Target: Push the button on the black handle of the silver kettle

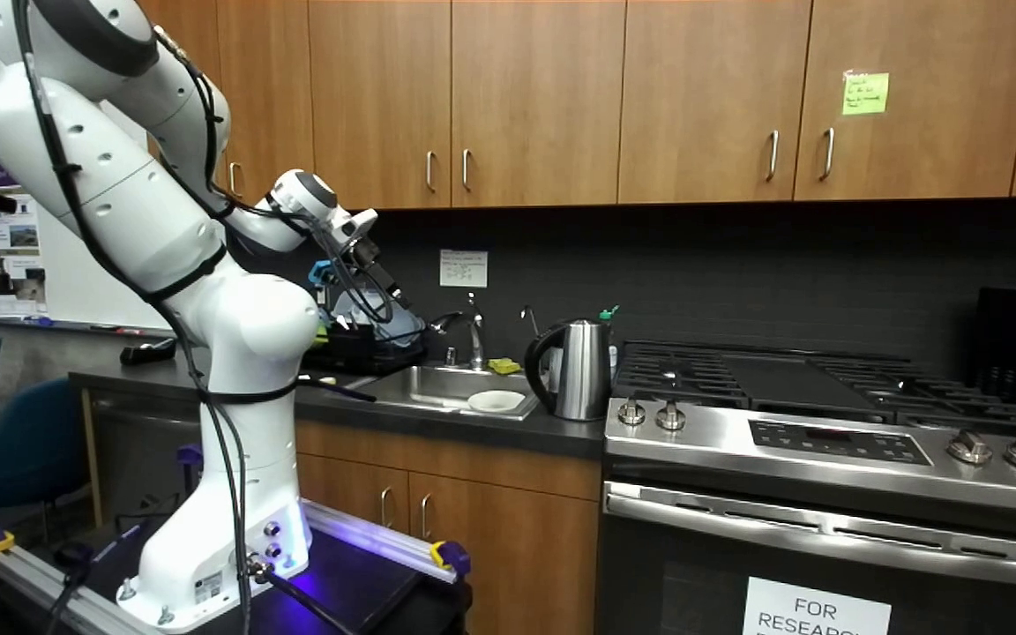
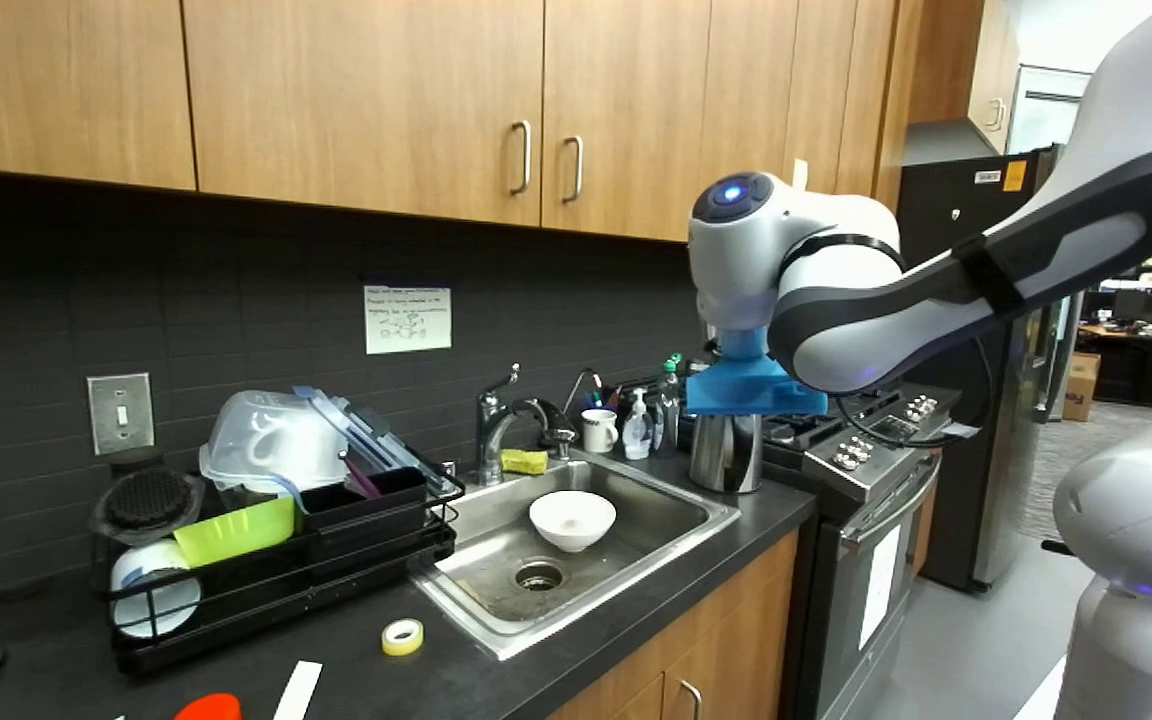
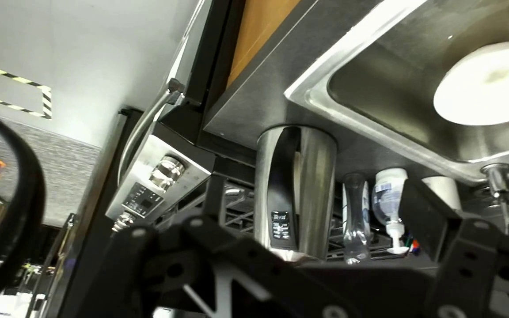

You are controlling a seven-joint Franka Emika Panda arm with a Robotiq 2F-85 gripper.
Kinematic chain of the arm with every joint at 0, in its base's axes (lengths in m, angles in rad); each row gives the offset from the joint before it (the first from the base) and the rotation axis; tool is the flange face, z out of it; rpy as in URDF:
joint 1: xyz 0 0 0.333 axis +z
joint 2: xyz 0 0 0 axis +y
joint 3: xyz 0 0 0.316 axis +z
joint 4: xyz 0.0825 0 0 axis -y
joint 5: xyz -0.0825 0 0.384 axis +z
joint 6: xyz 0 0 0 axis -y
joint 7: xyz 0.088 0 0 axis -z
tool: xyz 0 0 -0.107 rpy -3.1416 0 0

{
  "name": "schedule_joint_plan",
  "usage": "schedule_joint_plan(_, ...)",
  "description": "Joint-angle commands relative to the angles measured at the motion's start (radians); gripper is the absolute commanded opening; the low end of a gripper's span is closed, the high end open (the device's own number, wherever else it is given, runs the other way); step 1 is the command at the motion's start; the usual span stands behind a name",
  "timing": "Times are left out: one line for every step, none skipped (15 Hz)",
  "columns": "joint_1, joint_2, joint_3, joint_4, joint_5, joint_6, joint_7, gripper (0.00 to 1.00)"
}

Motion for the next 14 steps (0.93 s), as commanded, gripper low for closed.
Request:
schedule_joint_plan(0.011,0.013,-0.073,0.011,-0.06,-0.027,0.055,1.0)
schedule_joint_plan(0.025,0.012,-0.093,0.011,-0.063,-0.025,0.056,1.0)
schedule_joint_plan(0.04,0.013,-0.11,0.01,-0.067,-0.018,0.049,1.0)
schedule_joint_plan(0.05,0.019,-0.11,0.005,-0.073,-0.025,0.055,1.0)
schedule_joint_plan(0.056,0.019,-0.123,0.004,-0.074,-0.023,0.055,1.0)
schedule_joint_plan(0.06,0.018,-0.129,0.004,-0.074,-0.023,0.054,1.0)
schedule_joint_plan(0.063,0.018,-0.13,0.004,-0.073,-0.022,0.054,1.0)
schedule_joint_plan(0.063,0.018,-0.13,0.004,-0.073,-0.022,0.054,1.0)
schedule_joint_plan(0.064,0.018,-0.13,0.004,-0.073,-0.022,0.054,1.0)
schedule_joint_plan(0.064,0.018,-0.13,0.004,-0.073,-0.022,0.054,1.0)
schedule_joint_plan(0.064,0.018,-0.13,0.004,-0.073,-0.022,0.054,1.0)
schedule_joint_plan(0.064,0.018,-0.13,0.004,-0.073,-0.022,0.054,1.0)
schedule_joint_plan(0.066,0.022,-0.145,0.0,-0.073,-0.001,0.048,1.0)
schedule_joint_plan(0.054,0.019,-0.153,-0.003,-0.093,0.008,0.048,1.0)
